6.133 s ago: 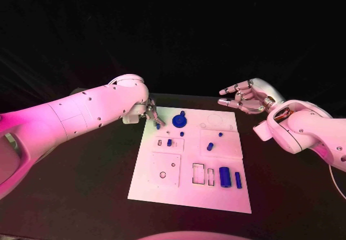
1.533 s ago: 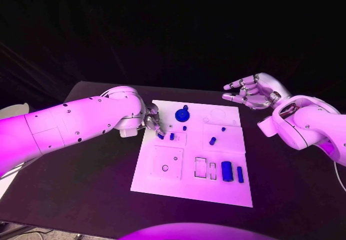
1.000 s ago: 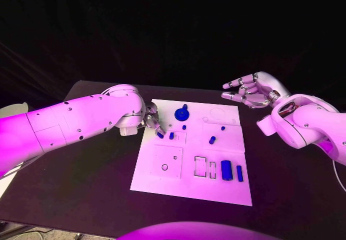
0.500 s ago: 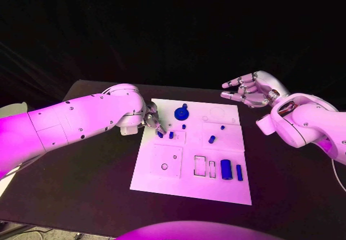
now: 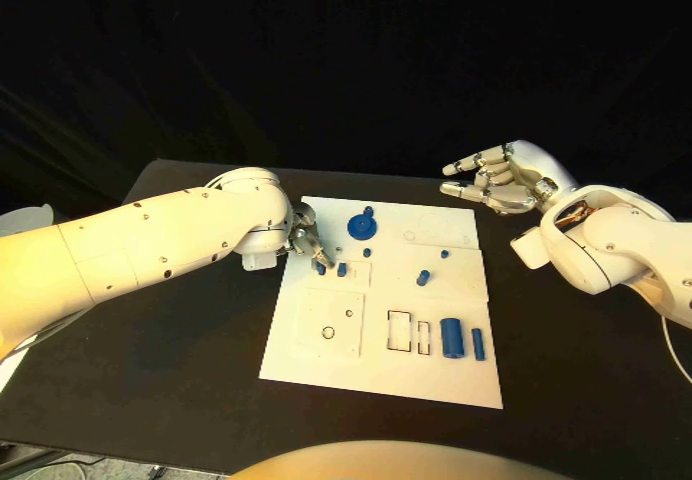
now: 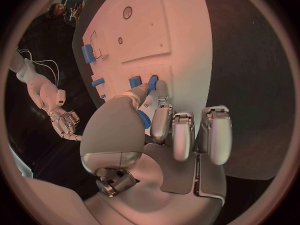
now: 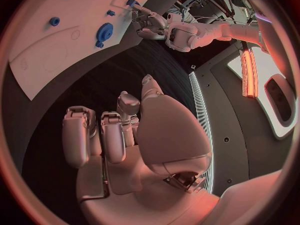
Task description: Assemble the parts on the task board
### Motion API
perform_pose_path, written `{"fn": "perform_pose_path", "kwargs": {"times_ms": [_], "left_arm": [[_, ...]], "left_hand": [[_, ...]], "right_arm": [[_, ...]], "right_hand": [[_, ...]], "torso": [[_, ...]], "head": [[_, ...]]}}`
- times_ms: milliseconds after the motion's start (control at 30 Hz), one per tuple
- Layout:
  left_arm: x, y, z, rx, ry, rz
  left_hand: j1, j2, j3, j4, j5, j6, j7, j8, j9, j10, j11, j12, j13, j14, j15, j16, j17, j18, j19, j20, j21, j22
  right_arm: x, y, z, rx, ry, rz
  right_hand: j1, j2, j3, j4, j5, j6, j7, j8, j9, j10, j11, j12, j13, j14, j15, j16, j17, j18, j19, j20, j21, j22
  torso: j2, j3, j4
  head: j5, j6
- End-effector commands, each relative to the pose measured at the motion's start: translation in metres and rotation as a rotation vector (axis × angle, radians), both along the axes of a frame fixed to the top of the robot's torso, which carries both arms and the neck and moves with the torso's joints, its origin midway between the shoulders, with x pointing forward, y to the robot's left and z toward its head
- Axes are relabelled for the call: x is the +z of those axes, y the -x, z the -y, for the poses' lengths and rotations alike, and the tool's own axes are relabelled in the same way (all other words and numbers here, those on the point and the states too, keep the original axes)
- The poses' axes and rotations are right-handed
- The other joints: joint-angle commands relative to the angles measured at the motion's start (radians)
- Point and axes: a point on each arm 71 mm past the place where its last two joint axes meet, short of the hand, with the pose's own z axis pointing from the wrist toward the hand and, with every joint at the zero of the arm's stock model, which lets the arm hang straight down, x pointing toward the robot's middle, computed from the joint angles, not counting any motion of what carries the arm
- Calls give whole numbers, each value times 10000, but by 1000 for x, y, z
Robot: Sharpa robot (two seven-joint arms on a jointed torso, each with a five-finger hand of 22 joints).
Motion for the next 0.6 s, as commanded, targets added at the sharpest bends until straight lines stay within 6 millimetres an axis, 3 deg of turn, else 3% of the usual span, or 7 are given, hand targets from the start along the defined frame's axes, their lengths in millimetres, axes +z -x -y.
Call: {"fn": "perform_pose_path", "kwargs": {"times_ms": [33, 367, 600], "left_arm": [[-13, 7, 2, -215, -348, -584], [-14, 4, -2, -157, -534, -592], [-14, 4, -3, -159, -600, -601]], "left_hand": [[-127, 21, -82, -4, 58, 40, -3, -62, 11, 74, 22, 57, 13, 1053, -52, 31, 2631, -186, 980, -83, 48, 2488], [-463, -49, -410, 226, 118, 130, -9, -71, 38, 104, 19, 104, 93, 1053, -54, 31, 2631, -196, 996, -88, 75, 2517], [-880, -182, -1286, 630, 84, 219, 7, -64, 92, 119, 31, 108, 143, 1053, -47, 31, 2631, -201, 1004, -87, 90, 2534]], "right_arm": [[0, 1, -2, 181, 17, -7], [0, 1, -1, 174, 16, -9], [0, 1, -1, 173, 14, -8]], "right_hand": [[4, 71, -53, 9, 48, 43, 16, -61, 8, -58, -27, -35, -16, 901, -53, -46, 1991, -38, 13, -66, -55, -10], [8, 74, -57, 7, 69, 42, 16, -61, 8, -60, -27, -35, -18, 900, -53, -51, 1984, -37, 12, -66, -57, -13], [8, 74, -57, 7, 70, 42, 16, -61, 8, -60, -27, -36, -19, 900, -53, -52, 1984, -37, 12, -66, -57, -13]], "torso": [[-2, -5, 7], [-1, -8, 6], [-4, -12, 10]], "head": [[-8, 4], [-18, -9], [-22, -15]]}}
